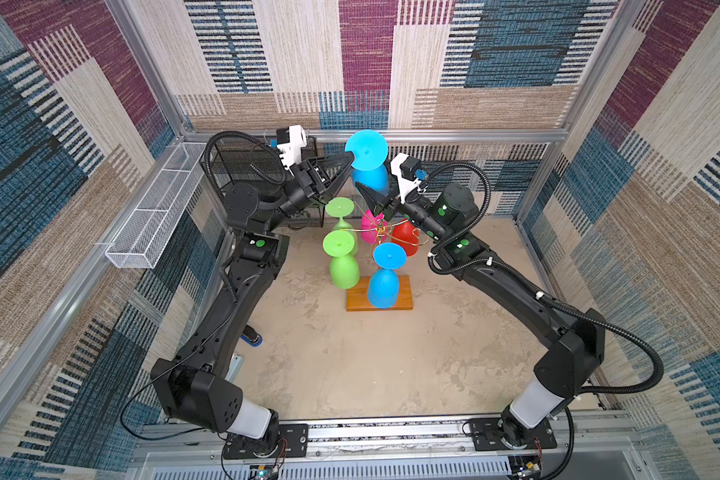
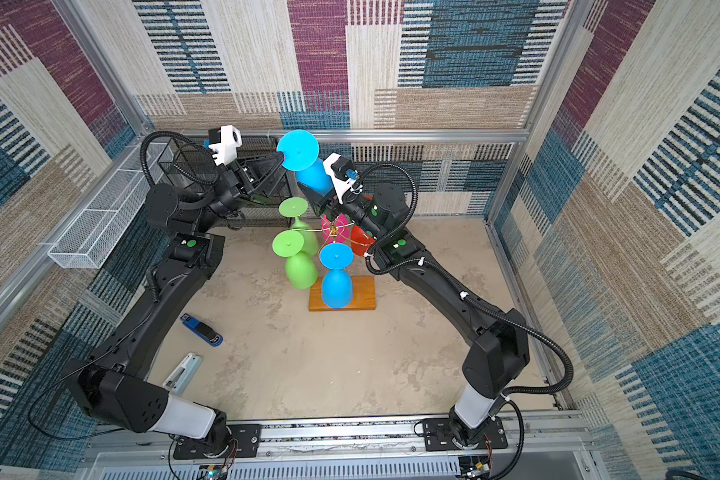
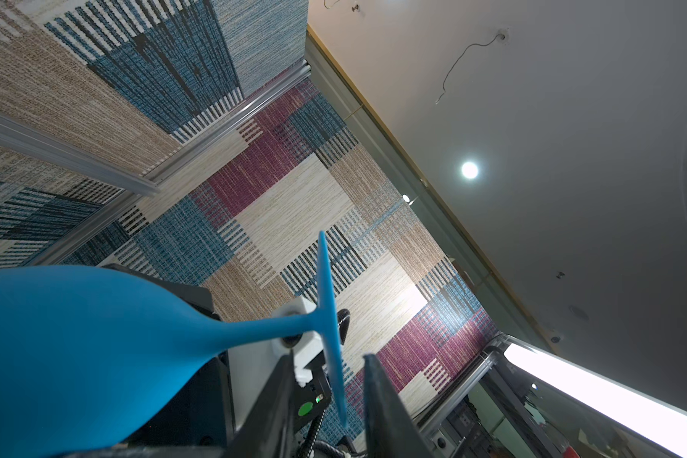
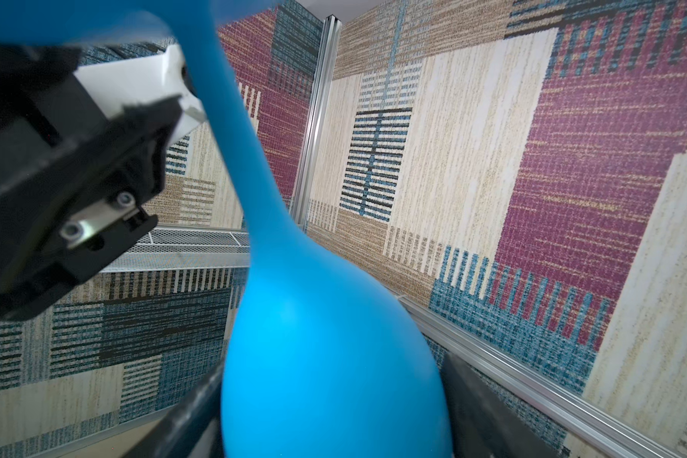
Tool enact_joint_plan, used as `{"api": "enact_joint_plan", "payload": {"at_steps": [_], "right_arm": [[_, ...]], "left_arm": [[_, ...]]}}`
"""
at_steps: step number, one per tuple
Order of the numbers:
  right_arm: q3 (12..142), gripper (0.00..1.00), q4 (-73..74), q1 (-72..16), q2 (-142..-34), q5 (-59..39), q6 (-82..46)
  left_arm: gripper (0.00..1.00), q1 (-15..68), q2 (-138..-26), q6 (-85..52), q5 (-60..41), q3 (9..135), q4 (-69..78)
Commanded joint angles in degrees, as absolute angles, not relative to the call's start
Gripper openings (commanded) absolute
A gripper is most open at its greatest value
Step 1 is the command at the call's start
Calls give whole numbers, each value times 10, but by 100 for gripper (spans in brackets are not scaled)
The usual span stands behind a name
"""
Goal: Take the wine glass off the wine glass rack
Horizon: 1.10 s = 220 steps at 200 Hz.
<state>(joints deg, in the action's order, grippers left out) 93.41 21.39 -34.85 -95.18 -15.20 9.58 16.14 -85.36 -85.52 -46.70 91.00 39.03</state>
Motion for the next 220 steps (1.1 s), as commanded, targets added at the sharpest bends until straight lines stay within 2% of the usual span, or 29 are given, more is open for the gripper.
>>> {"api": "enact_joint_plan", "payload": {"at_steps": [1,9,32,46,71,88,99,109,175,220], "right_arm": [[942,63,183,-349,-941,-133,66],[947,61,165,-349,-938,-124,57],[970,52,89,-349,-926,-98,38],[968,50,50,-349,-906,-91,33],[965,49,-27,-349,-864,-81,32],[966,49,-85,-349,-841,-72,35],[965,48,-116,-349,-827,-70,36],[963,47,-138,-349,-817,-65,37],[978,43,-233,-349,-800,-62,33],[994,42,-256,-349,-825,-94,22]], "left_arm": [[57,160,-848,-856,-466,910,437],[61,160,-847,-857,-462,904,446],[62,156,-841,-837,-460,897,461],[62,152,-834,-781,-464,897,441],[64,150,-801,-554,-434,898,284],[66,156,-773,-356,-323,893,165],[66,161,-764,-262,-242,880,150],[66,164,-764,-188,-220,863,181],[58,184,-787,203,-326,801,319],[56,197,-801,325,-358,805,344]]}}
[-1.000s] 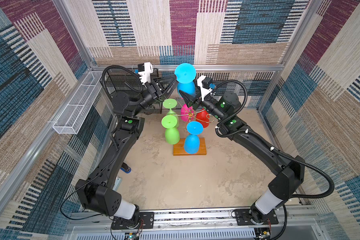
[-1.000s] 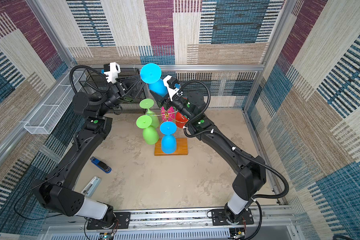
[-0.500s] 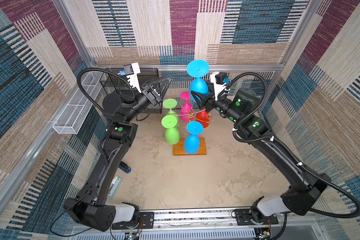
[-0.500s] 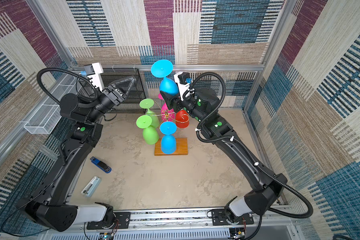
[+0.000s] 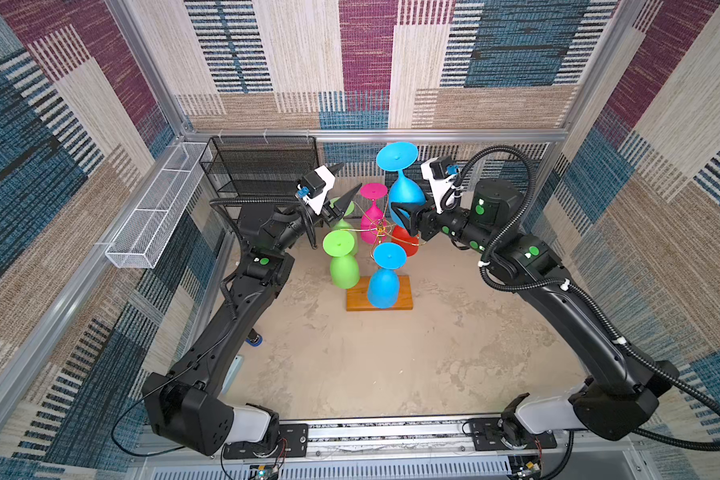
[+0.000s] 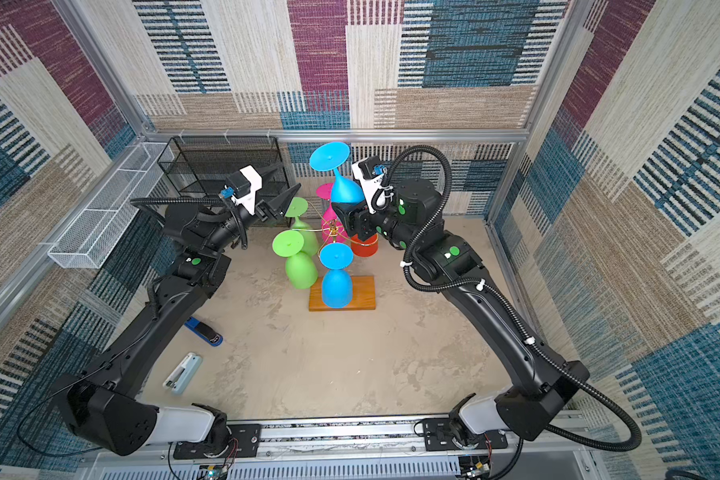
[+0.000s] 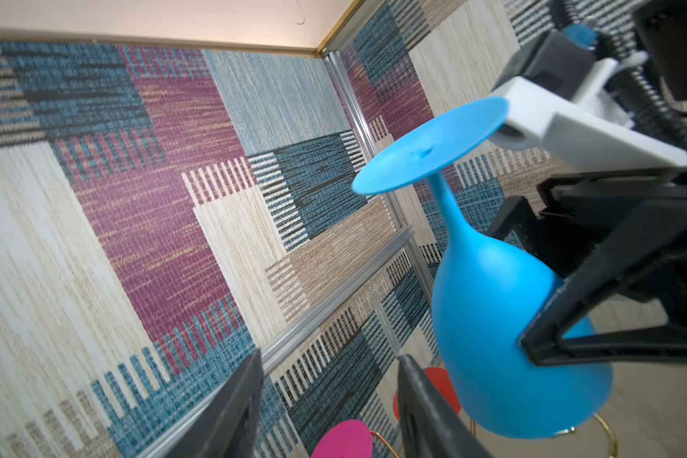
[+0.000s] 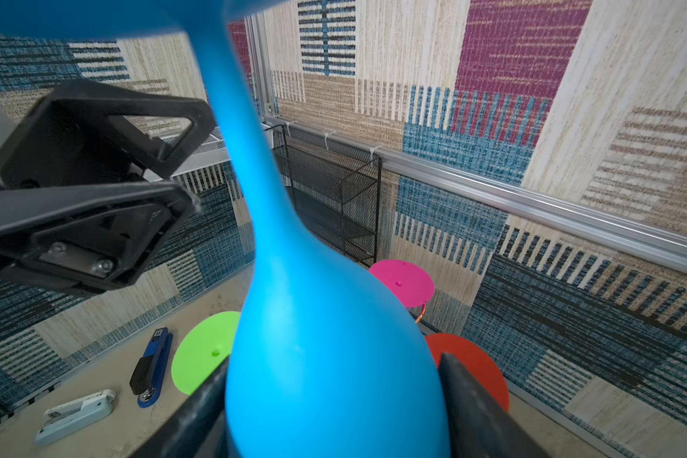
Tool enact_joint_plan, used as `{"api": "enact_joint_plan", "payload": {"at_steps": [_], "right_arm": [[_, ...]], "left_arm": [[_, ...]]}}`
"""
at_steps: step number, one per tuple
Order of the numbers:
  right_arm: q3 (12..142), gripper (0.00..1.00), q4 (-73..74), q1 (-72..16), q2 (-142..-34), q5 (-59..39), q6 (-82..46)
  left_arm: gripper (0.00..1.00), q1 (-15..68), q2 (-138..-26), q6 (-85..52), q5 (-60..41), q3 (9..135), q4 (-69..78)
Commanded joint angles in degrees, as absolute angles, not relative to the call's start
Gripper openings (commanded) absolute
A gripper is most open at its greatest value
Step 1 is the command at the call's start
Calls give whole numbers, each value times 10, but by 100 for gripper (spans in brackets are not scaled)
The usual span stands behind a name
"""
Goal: Take the wine glass off the wine glass rack
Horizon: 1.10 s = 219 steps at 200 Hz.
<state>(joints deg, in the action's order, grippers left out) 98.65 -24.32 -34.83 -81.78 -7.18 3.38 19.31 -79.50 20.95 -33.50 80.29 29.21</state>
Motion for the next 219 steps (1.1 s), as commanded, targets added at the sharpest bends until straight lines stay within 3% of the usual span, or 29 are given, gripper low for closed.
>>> {"api": "enact_joint_plan", "payload": {"at_steps": [1,94,179,219], "right_arm": [[994,41,-256,-349,-825,-95,22],[997,39,-266,-364,-842,-121,12],[1003,39,-269,-373,-854,-136,10],[1007,39,-267,-375,-860,-139,4]], "left_arm": [[56,197,-802,324,-356,805,344],[55,204,-827,362,-372,833,345],[37,207,-831,424,-399,838,327],[20,207,-825,436,-398,828,333]]}}
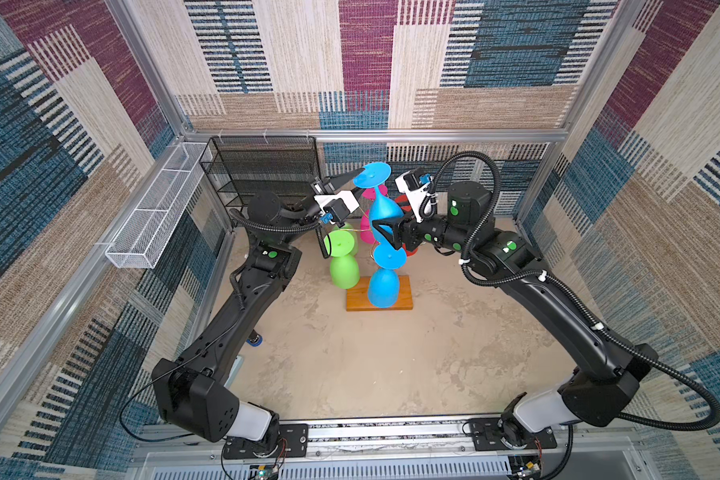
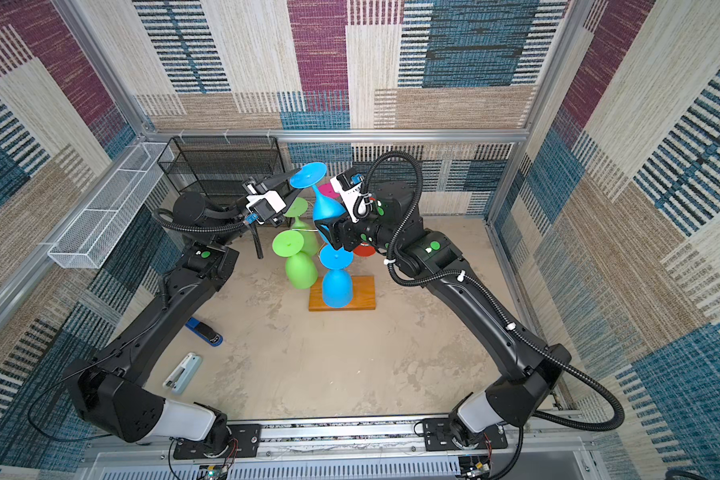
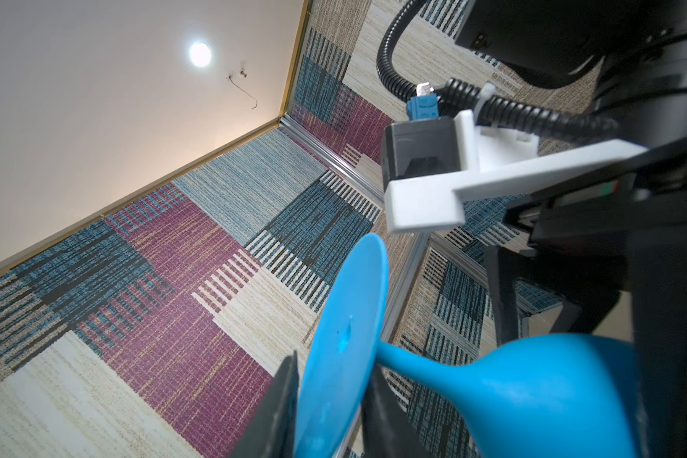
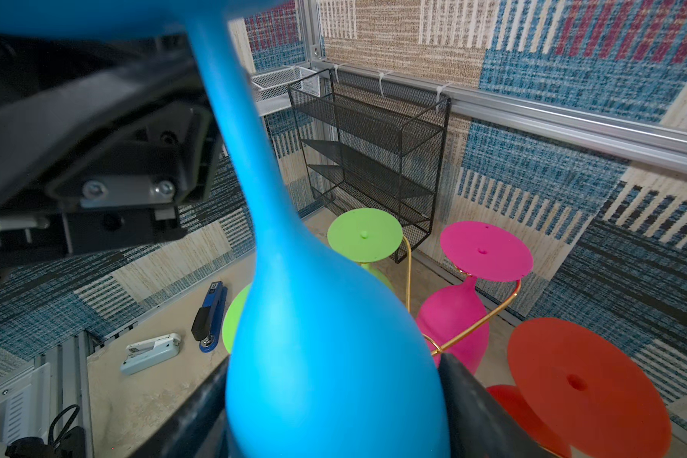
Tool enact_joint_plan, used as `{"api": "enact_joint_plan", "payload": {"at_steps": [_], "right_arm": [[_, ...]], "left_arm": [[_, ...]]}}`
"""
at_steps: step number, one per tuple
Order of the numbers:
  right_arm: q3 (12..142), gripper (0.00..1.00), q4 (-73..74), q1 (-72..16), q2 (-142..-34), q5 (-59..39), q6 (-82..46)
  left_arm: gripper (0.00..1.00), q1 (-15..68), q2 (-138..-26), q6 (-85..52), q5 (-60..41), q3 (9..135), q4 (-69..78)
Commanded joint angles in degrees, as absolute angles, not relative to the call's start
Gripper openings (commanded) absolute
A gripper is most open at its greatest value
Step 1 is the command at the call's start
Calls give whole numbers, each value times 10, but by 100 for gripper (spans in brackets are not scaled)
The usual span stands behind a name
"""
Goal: Take the wine glass off the wine glass rack
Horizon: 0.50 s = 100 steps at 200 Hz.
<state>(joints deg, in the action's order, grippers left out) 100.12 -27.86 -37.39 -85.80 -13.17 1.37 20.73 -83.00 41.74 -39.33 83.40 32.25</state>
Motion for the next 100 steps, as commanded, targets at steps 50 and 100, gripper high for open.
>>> {"api": "enact_joint_plan", "payload": {"at_steps": [50,100], "right_arm": [[1016,43,-270,-375,-867,-157,0],[972,99,-212,-375,-824,-174,-18]], "left_arm": [[0,207,-822,433,-383,815,368],[0,207,-811,411,-310,814,357]]}}
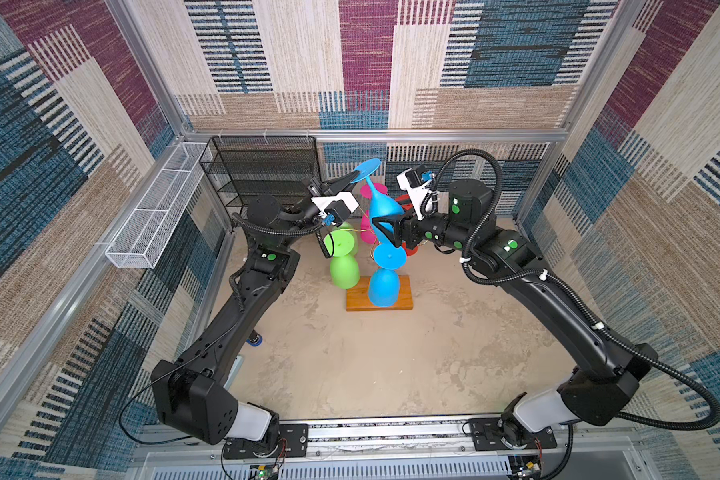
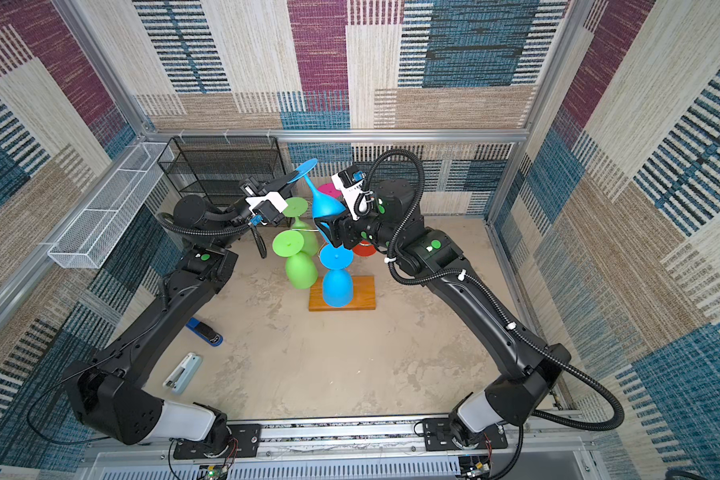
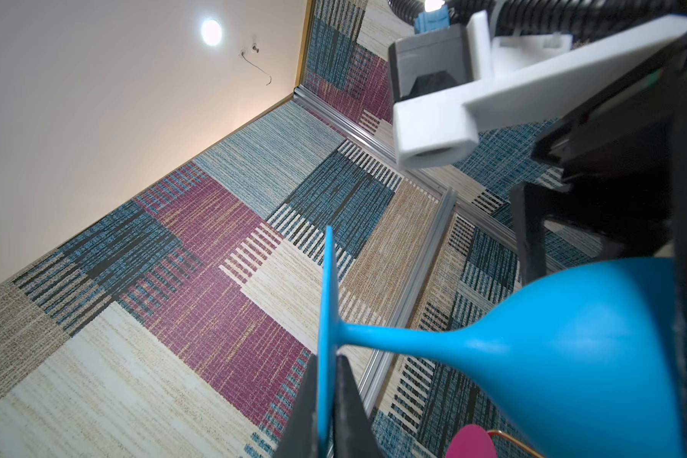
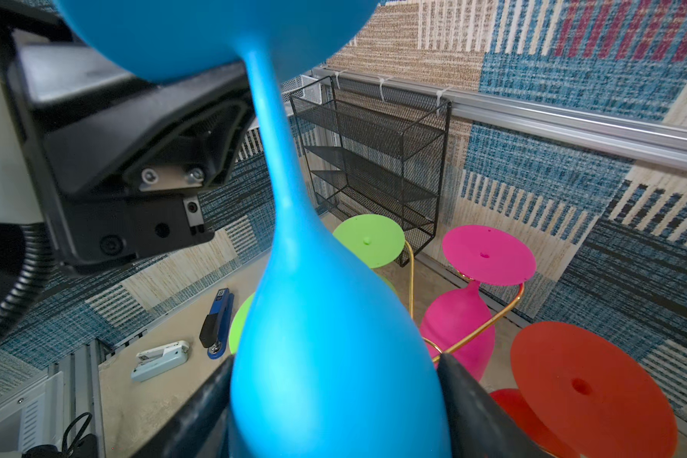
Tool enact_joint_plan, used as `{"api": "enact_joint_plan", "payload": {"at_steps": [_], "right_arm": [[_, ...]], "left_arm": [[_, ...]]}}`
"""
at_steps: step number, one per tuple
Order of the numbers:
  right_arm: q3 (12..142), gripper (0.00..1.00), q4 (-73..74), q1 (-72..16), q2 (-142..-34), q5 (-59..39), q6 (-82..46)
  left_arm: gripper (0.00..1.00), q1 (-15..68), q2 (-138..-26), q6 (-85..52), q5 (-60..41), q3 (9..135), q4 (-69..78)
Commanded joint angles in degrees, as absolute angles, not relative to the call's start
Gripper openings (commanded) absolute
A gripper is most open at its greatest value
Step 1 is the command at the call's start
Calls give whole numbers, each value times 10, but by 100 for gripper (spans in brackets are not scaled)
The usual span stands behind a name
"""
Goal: Take the wine glass off the wine glass rack
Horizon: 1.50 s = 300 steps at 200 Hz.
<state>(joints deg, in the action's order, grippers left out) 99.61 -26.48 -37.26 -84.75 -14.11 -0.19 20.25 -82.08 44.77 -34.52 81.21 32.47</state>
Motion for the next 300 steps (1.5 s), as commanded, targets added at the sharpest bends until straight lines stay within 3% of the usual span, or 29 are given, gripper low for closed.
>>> {"api": "enact_joint_plan", "payload": {"at_steps": [1,61,101,136,209,300], "right_arm": [[971,100,-210,-375,-822,-174,-18],[866,99,-90,-372,-707,-142,-42],[791,100,-39,-324,-626,-186,-90],[737,83,0,-268,-602,-227,-145],[733,59,30,-241,-650,-280,-167],[803,54,57,-241,-764,-337,-193]], "left_arm": [[0,206,-810,411,-309,814,357],[0,195,-788,282,-222,792,310],[0,185,-773,168,-162,762,300],[0,179,-762,75,-172,710,356],[0,178,-753,22,-192,666,393],[0,177,-753,2,-210,664,400]]}}
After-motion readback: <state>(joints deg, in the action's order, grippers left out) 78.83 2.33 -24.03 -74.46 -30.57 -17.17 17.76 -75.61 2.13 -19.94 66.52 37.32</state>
